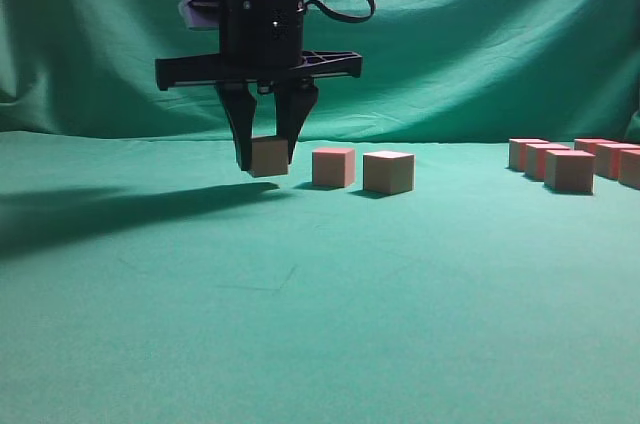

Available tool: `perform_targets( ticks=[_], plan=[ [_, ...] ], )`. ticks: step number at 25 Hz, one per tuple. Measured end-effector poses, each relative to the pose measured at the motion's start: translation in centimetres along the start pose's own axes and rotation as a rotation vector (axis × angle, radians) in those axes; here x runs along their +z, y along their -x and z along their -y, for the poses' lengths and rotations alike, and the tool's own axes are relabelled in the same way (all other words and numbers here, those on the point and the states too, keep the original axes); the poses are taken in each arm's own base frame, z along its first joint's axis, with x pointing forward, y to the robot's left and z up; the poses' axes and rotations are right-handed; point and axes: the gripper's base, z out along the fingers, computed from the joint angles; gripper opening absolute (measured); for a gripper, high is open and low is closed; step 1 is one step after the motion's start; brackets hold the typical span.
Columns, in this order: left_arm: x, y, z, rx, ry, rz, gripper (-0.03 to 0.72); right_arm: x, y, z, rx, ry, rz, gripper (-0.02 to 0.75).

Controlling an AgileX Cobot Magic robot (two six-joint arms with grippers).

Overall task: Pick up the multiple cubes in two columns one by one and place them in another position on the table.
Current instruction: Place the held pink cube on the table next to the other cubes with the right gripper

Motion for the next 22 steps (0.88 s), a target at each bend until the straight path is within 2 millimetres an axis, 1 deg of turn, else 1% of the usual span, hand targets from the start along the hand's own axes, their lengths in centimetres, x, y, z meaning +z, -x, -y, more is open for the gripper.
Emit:
perform_targets(
  ticks=[5,9,22],
  plan=[
    [0.0,0.0,0.0,0.0,0.0,0.0,0.0,0.09,-0.07,0.03,0.004,-0.005,-0.007,0.254],
    [0.0,0.0,0.0,0.0,0.0,0.0,0.0,0.98,-0.36,-0.04,0.004,-0.013,-0.035,0.254],
    [0.0,0.0,0.0,0.0,0.0,0.0,0.0,0.98,-0.35,-0.05,0.005,-0.013,-0.033,0.254]
  ],
)
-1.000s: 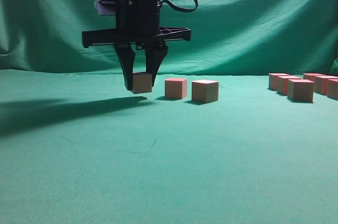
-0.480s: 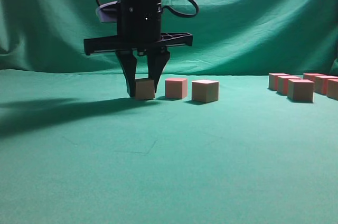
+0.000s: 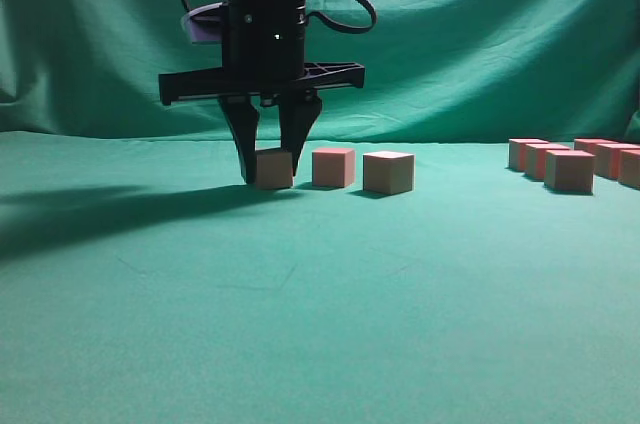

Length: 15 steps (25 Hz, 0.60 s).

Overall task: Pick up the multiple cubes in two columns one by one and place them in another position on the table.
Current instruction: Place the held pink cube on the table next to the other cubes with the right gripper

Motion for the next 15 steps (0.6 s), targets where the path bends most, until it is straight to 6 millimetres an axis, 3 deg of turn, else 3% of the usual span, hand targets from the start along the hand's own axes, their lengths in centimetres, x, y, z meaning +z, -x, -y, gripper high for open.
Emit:
perform_targets(
  ticks=[4,9,15],
  plan=[
    [0.0,0.0,0.0,0.0,0.0,0.0,0.0,0.11,0.04,-0.03,0.0,0.002,0.004,0.254],
    [0.0,0.0,0.0,0.0,0.0,0.0,0.0,0.32,0.08,-0.09,-0.001,0.004,0.01,0.385],
    [0.0,0.0,0.0,0.0,0.0,0.0,0.0,0.32,0.14,-0.11,-0.017,0.006,0.016,0.373]
  ],
)
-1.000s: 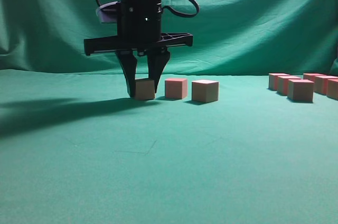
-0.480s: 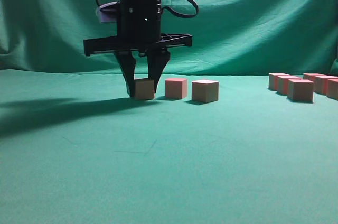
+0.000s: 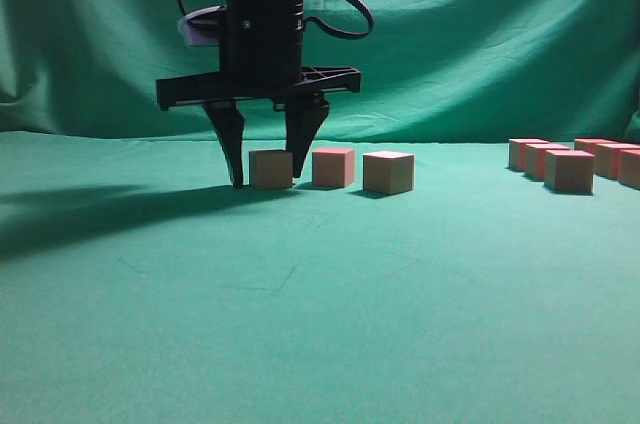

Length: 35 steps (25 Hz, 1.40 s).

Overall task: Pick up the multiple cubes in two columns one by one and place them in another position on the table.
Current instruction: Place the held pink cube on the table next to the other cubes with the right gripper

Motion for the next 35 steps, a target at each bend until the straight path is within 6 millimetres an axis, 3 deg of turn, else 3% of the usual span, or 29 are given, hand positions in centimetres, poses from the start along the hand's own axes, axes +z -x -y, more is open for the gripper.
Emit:
perform_targets(
  ticks=[6,7,22,32,35],
  plan=[
    [0.0,0.0,0.0,0.0,0.0,0.0,0.0,0.0,0.2,-0.1,-0.023,0.007,0.023,0.373],
    [0.0,0.0,0.0,0.0,0.0,0.0,0.0,0.0,0.2,-0.1,-0.024,0.008,0.025,0.415],
    [0.0,0.0,0.0,0.0,0.0,0.0,0.0,0.0,0.7,-0.1,-0.033,0.011,0.072,0.403],
    [0.0,0.0,0.0,0.0,0.0,0.0,0.0,-0.1,1.8,0.0,-0.069,-0.01,0.196,0.403],
    [0.0,0.0,0.0,0.0,0.0,0.0,0.0,-0.9,2.3,0.0,-0.062,-0.006,0.221,0.403]
  ],
)
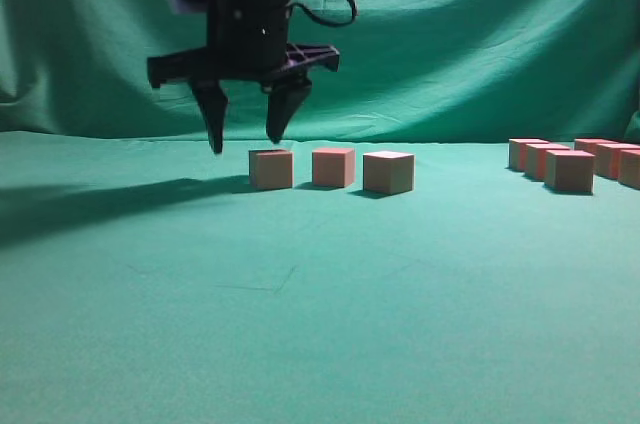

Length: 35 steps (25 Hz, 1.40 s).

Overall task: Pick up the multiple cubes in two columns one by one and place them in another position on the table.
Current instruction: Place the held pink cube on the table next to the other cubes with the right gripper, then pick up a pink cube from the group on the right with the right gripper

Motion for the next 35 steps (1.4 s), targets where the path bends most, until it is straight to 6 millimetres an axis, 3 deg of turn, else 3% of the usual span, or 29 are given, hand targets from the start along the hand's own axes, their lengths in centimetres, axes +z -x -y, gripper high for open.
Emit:
perform_targets(
  ticks=[4,8,13,19,24,27,31,35],
  plan=[
    [0.0,0.0,0.0,0.0,0.0,0.0,0.0,-3.5,2.3,0.5,0.019,0.012,0.101,0.403],
    [0.0,0.0,0.0,0.0,0.0,0.0,0.0,-10.1,4.5,1.6,0.023,0.027,0.218,0.403],
    [0.0,0.0,0.0,0.0,0.0,0.0,0.0,-16.6,4.3,3.4,-0.075,-0.018,0.214,0.403],
    [0.0,0.0,0.0,0.0,0.0,0.0,0.0,-21.1,3.6,5.2,-0.098,-0.093,0.204,0.403],
    [0.0,0.0,0.0,0.0,0.0,0.0,0.0,-26.2,2.1,6.6,-0.087,-0.093,0.249,0.403],
    [0.0,0.0,0.0,0.0,0.0,0.0,0.0,-29.2,0.2,7.9,-0.092,-0.122,0.259,0.403],
    [0.0,0.0,0.0,0.0,0.0,0.0,0.0,-30.7,-2.9,11.0,-0.094,-0.215,0.207,0.403],
    [0.0,0.0,0.0,0.0,0.0,0.0,0.0,-29.4,-6.7,15.6,0.04,-0.304,0.082,0.403]
  ],
)
